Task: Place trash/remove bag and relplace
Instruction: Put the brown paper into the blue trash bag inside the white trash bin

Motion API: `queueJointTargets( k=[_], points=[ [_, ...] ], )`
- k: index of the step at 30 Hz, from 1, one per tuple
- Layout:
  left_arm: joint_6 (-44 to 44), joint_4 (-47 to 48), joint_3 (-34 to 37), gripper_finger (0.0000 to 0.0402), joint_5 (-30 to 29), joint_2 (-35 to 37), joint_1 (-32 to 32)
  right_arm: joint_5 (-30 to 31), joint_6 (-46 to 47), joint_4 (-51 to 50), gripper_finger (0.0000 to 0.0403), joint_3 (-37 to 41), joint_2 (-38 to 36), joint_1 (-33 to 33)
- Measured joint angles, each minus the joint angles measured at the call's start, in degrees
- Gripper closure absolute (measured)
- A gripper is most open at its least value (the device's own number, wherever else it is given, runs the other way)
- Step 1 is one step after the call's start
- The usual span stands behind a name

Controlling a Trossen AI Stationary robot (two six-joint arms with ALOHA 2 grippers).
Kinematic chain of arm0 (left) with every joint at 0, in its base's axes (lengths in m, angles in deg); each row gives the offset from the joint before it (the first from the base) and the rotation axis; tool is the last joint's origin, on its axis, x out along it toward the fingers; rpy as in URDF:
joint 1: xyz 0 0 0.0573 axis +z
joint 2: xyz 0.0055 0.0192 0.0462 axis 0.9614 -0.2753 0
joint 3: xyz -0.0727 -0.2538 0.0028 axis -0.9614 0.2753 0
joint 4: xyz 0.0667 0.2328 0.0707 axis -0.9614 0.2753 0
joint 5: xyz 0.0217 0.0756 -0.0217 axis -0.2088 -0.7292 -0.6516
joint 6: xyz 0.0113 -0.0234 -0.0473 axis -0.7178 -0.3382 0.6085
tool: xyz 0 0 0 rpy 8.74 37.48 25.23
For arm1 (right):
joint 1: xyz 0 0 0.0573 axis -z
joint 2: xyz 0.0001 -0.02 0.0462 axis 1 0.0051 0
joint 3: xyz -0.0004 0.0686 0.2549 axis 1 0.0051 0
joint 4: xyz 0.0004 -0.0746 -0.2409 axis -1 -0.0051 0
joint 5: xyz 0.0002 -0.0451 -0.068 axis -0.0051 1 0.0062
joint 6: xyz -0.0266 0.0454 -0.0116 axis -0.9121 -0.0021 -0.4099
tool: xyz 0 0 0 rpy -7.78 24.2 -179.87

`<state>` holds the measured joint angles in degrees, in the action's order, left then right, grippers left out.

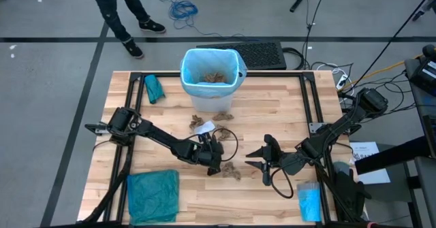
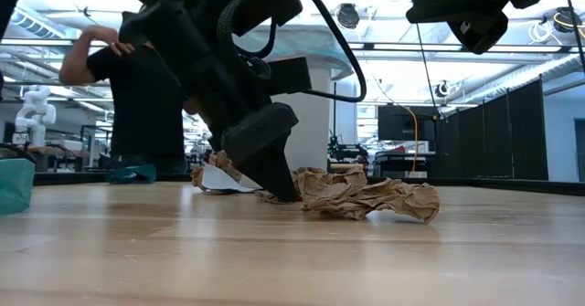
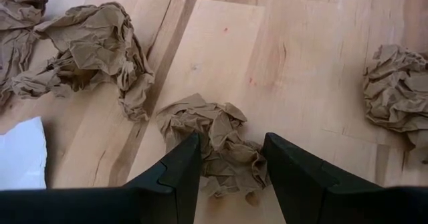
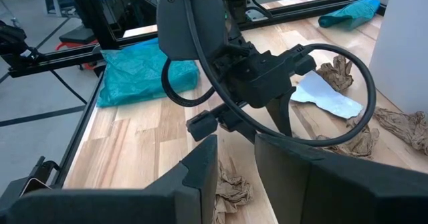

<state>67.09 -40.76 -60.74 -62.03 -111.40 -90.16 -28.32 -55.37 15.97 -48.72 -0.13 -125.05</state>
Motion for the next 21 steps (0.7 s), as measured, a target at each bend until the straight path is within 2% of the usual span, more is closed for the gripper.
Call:
queueJointTargets(
  k=[13,17,21],
  points=[
    [0.0,-0.1,0.0,0.0240,-0.3,0.0,0.0,0.0,0.0,0.0,0.0310,0.0,0.0,0.0],
    [0.0,-0.2,0.0,0.0268,-0.3,0.0,0.0,0.0,0.1,0.0,0.0310,0.0,0.0,0.0],
    [0.1,-0.2,0.0,0.0318,-0.3,0.0,0.0,0.0,0.1,0.0,0.0310,0.0,0.0,0.0]
  ],
)
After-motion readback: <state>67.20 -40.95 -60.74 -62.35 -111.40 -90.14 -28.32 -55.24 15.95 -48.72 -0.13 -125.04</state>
